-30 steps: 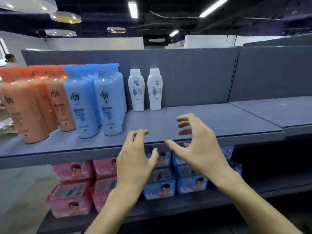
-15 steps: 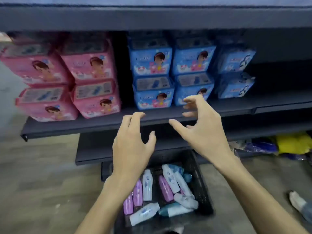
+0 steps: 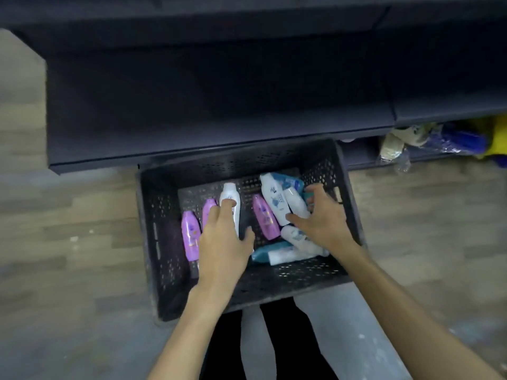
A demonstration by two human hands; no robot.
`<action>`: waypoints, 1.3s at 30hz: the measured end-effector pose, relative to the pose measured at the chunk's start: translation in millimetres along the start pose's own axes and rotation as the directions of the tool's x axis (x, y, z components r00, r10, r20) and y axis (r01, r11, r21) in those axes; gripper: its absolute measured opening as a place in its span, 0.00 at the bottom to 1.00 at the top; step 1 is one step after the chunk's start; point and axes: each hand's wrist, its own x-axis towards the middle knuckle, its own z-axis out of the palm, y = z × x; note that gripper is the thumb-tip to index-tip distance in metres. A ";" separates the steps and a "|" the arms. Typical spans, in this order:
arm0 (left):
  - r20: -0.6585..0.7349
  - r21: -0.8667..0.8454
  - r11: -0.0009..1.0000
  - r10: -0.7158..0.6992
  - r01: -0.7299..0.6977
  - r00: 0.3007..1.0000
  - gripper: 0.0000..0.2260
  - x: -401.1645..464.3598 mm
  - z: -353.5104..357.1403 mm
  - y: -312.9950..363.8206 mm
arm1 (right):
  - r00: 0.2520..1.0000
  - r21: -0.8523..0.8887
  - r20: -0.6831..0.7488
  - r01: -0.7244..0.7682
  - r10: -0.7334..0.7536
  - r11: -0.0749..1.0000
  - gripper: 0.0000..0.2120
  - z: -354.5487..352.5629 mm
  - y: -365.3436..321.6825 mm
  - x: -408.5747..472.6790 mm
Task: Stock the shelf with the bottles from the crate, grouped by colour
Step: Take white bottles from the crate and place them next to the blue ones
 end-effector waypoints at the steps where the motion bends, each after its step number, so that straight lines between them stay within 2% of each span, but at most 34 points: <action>1: 0.029 0.014 1.000 -0.011 0.010 1.000 0.21 5.8 15.4 -9.7 | 0.999 -0.014 0.036 -0.018 0.018 1.000 0.34 13.9 11.6 9.7; 6: 0.214 0.108 0.991 -0.097 0.075 0.972 0.21 33.1 87.6 -49.3 | 0.983 -0.083 0.173 -0.051 0.065 0.995 0.36 74.5 52.3 58.9; 11: 0.270 0.158 0.976 -0.189 0.150 0.944 0.21 58.6 143.8 -79.0 | 0.964 -0.151 0.231 -0.100 0.133 0.984 0.36 122.0 74.7 96.8; 14: 0.295 0.199 0.964 -0.231 0.176 0.927 0.22 79.8 170.0 -97.8 | 0.969 -0.179 0.205 -0.104 0.140 0.978 0.34 145.1 85.1 118.1; 17: 0.265 0.248 0.942 -0.289 0.225 0.920 0.25 101.2 190.6 -115.9 | 0.976 -0.258 0.169 -0.088 0.134 0.962 0.30 160.6 96.4 134.9; 20: 0.202 0.283 0.921 -0.329 0.267 0.923 0.30 121.7 204.4 -133.3 | 0.984 -0.281 0.135 -0.073 0.115 0.957 0.21 172.3 105.9 147.9; 25: 0.129 0.292 0.909 -0.346 0.297 0.930 0.28 144.6 215.7 -147.4 | 0.997 -0.388 0.074 0.005 0.025 0.922 0.26 189.7 113.5 167.3; 28: 0.111 0.297 0.907 -0.342 0.297 0.933 0.34 152.6 222.7 -148.6 | 0.992 -0.391 0.120 0.020 0.029 0.920 0.22 186.5 109.9 178.1; 32: 0.086 0.345 0.877 -0.385 0.335 0.919 0.35 163.5 233.4 -145.0 | 0.987 -0.563 0.161 0.099 -0.008 0.821 0.37 186.9 99.1 182.8; 36: 0.074 0.280 0.875 -0.430 0.395 0.900 0.29 174.0 236.7 -142.1 | 0.986 -0.668 0.157 0.150 -0.059 0.729 0.44 198.2 97.5 183.2; 39: 0.063 0.255 0.880 -0.428 0.401 0.901 0.32 175.5 237.4 -139.8 | 0.986 -0.659 0.134 0.165 -0.102 0.734 0.46 202.4 99.9 184.7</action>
